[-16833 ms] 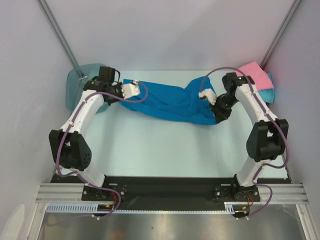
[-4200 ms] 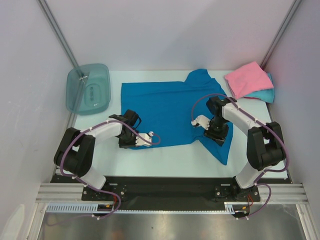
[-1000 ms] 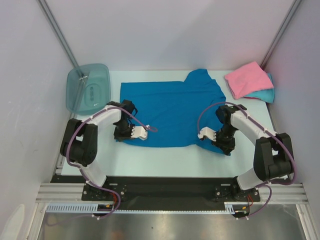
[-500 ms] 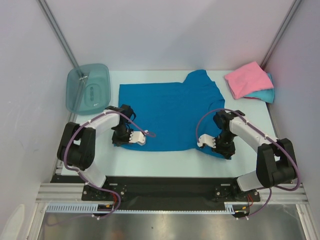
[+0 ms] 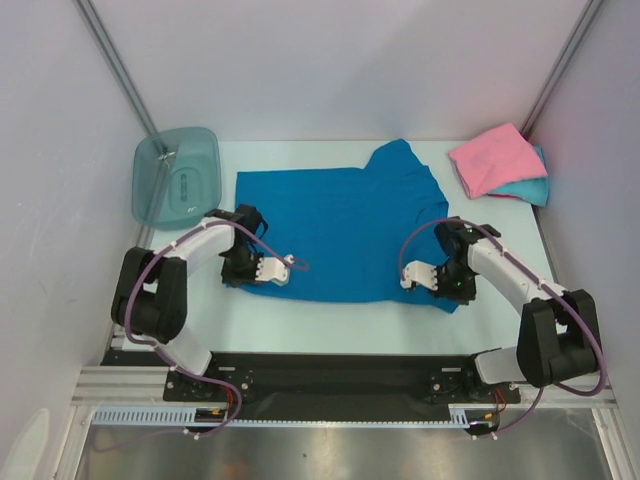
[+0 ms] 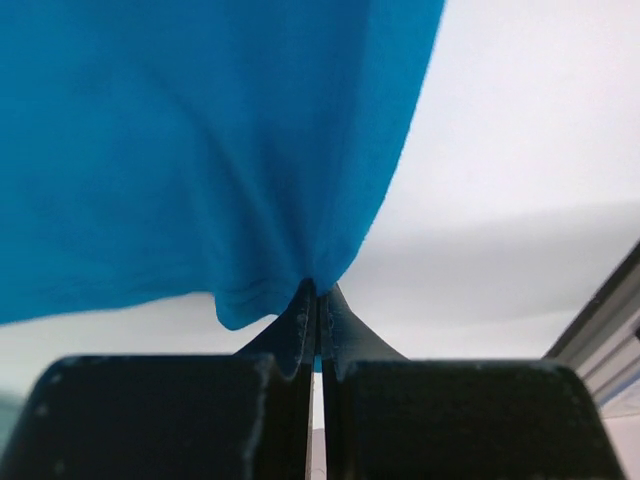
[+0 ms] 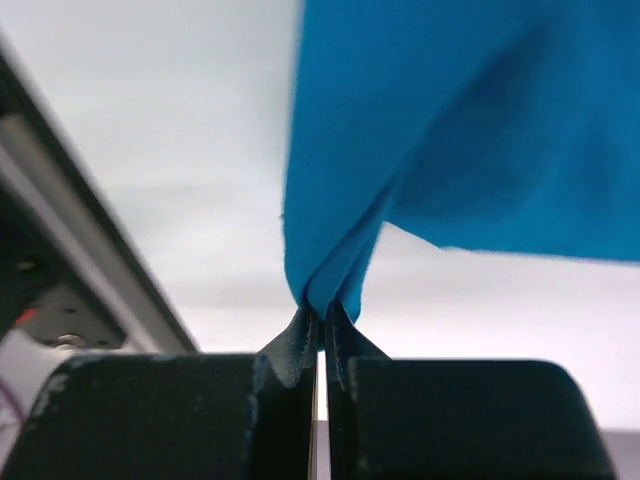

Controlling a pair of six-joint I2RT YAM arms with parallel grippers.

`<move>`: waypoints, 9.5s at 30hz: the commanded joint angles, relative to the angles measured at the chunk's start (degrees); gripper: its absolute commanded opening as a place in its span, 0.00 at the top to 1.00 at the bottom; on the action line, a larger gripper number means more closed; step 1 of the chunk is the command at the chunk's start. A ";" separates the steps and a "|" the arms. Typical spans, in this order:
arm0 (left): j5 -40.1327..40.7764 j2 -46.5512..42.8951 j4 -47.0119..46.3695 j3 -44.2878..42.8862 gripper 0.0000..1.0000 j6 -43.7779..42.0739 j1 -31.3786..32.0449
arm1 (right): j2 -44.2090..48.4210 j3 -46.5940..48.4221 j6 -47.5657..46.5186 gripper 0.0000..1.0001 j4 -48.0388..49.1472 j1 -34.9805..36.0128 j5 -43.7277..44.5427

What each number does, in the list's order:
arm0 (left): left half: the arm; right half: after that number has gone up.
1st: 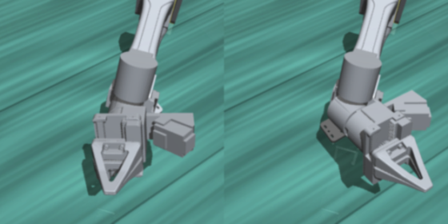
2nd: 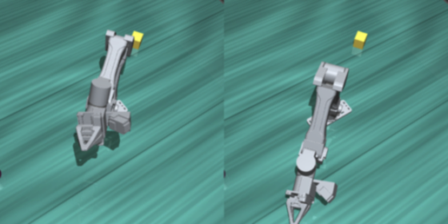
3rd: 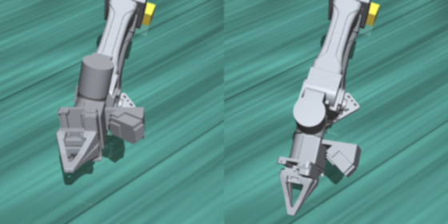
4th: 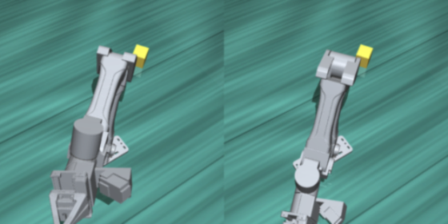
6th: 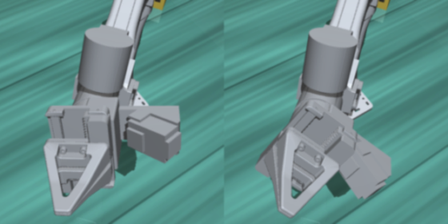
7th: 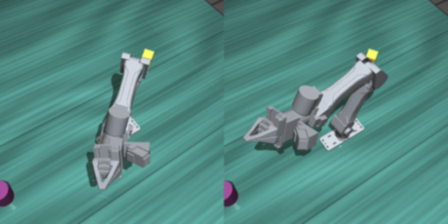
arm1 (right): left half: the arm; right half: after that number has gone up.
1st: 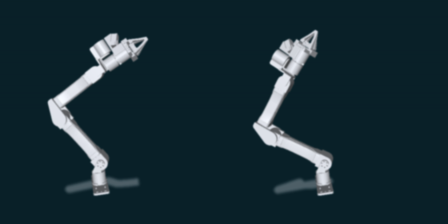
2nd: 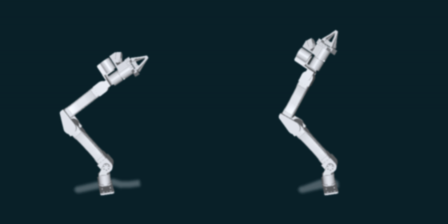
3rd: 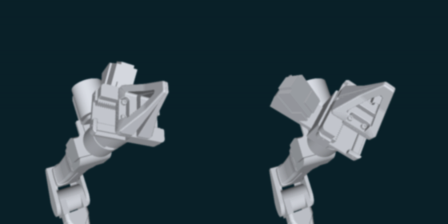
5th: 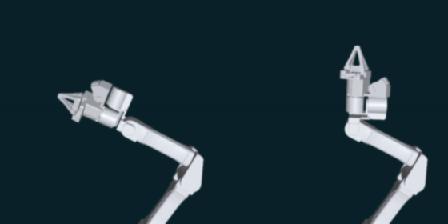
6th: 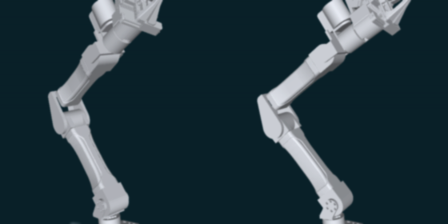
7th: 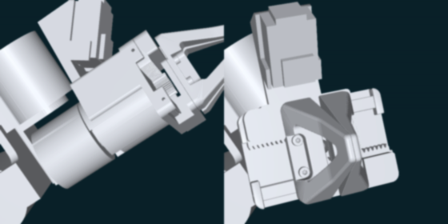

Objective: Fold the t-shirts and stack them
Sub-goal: Fold the tshirt

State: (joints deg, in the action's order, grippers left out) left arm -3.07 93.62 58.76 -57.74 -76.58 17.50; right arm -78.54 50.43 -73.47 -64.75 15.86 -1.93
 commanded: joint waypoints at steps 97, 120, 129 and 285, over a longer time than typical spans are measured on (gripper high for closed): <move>8.17 10.35 -12.00 -18.38 0.59 1.69 -5.28 | -16.73 14.52 -1.32 1.00 22.83 -3.29 6.33; 8.70 12.99 -14.90 -20.58 1.00 3.54 -5.98 | -17.70 13.73 -1.15 1.00 29.68 -3.20 9.05; 10.28 15.53 -16.75 -20.31 1.00 4.07 -6.69 | -18.93 12.85 -2.29 1.00 37.50 -4.25 12.13; 26.54 21.51 -37.84 -21.10 0.00 11.10 -6.42 | -31.58 9.77 -6.07 0.08 83.28 -3.29 24.08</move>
State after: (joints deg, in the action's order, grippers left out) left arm 22.79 117.67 21.50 -79.26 -66.89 10.59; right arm -109.23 58.76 -79.48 13.15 12.08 19.79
